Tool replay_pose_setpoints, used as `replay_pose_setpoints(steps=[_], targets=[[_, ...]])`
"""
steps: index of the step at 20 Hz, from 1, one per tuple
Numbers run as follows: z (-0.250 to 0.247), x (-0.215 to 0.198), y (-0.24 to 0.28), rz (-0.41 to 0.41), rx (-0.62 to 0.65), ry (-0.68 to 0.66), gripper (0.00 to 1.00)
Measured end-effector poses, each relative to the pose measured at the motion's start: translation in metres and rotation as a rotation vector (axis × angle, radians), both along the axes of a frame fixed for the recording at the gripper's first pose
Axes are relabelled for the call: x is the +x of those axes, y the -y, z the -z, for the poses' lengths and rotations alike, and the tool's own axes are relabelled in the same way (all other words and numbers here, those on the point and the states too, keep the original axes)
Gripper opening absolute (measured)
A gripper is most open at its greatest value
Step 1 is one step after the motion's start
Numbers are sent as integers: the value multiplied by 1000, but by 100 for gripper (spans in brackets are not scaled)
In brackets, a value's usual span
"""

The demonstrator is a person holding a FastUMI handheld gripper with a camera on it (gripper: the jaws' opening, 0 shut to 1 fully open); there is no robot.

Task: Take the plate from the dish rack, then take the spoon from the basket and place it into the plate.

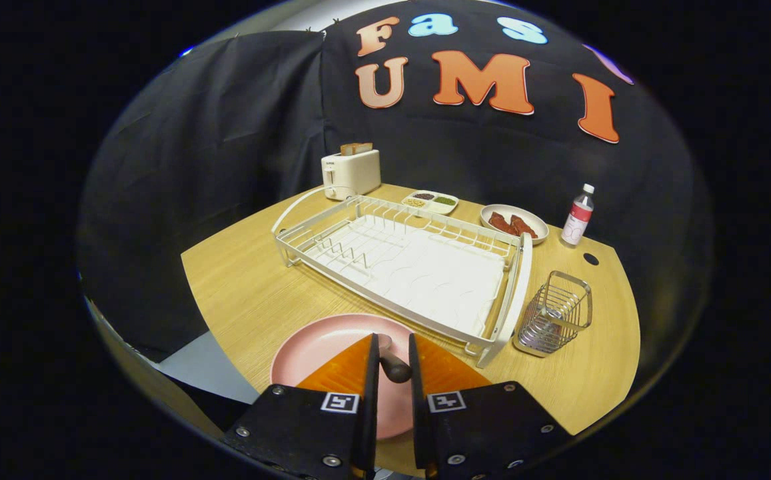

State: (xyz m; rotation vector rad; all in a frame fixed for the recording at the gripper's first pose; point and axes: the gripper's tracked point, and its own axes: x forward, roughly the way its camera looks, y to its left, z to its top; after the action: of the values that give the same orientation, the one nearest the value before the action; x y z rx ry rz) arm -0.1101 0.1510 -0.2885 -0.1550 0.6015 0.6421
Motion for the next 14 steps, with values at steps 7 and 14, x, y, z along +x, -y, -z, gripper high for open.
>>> replay_pose_setpoints(steps=[7, 14], targets=[[-49, 23, 9, 54, 20, 80, 39], [-171, 68, 27, 147, 95, 313, 72]])
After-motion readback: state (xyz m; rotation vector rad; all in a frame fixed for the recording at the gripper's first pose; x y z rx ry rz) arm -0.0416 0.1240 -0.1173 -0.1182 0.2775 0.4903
